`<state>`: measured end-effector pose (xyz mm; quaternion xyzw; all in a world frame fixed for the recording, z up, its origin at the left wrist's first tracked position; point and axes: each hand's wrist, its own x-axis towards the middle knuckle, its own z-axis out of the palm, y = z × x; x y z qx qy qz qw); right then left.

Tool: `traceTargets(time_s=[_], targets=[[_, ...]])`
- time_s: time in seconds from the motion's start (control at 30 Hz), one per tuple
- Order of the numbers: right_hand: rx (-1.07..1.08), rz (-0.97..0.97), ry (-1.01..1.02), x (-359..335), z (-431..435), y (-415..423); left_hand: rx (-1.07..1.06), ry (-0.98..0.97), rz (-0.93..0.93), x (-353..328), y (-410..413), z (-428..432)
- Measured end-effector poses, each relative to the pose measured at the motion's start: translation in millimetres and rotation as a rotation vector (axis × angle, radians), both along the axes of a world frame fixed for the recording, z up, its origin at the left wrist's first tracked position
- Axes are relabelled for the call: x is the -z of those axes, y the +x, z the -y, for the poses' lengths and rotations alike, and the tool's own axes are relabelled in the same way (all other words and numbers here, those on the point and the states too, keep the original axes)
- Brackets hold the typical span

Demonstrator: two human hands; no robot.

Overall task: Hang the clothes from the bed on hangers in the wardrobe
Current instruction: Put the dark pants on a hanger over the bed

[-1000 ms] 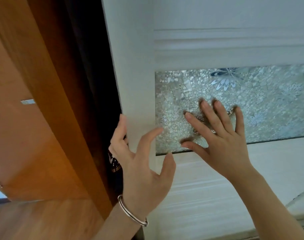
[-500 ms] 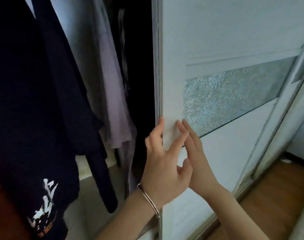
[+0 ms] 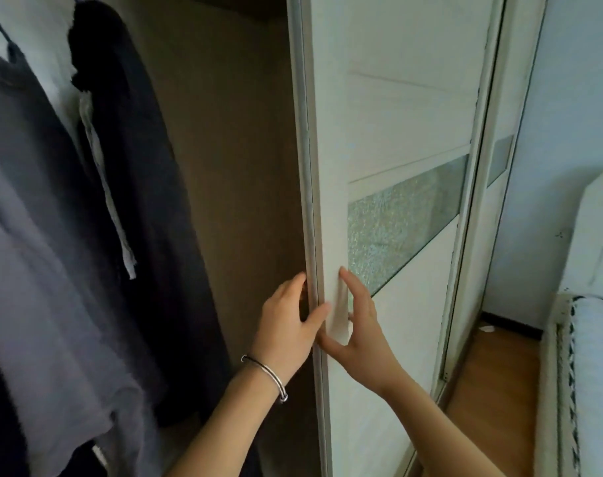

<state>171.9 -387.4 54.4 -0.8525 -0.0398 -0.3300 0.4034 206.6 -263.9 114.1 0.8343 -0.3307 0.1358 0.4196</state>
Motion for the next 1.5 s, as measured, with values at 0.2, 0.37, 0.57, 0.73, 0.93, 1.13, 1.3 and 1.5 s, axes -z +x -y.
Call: traceTargets(time_s=[0.2, 0.37, 0.57, 0.73, 0.93, 1.13, 1.3, 1.5], targets=[[0.030, -0.002, -0.005, 4, 69, 28, 0.013, -0.074, -0.029, 1, 34, 67], [0.040, 0.011, 0.056, 6, 123, 51, 0.017, -0.092, -0.007, 1, 54, 127], [0.015, 0.001, 0.115, 4, 181, 71, -0.003, -0.068, -0.007, -5, 71, 186], [-0.012, 0.025, 0.086, 11, 194, 78, 0.003, -0.112, -0.045, 0, 80, 195], [0.003, 0.019, 0.061, 9, 197, 77, 0.045, -0.082, -0.055, 0, 75, 194], [0.349, 0.377, -0.008, -40, 160, 59, 0.061, -0.076, 0.005, -12, 68, 150], [-0.010, 0.361, 0.059, -87, 95, 58, -0.092, -0.140, 0.195, -48, 54, 63], [-0.396, 0.353, 0.134, -140, 7, 80, -0.372, -0.228, 0.516, -121, 16, -47]])
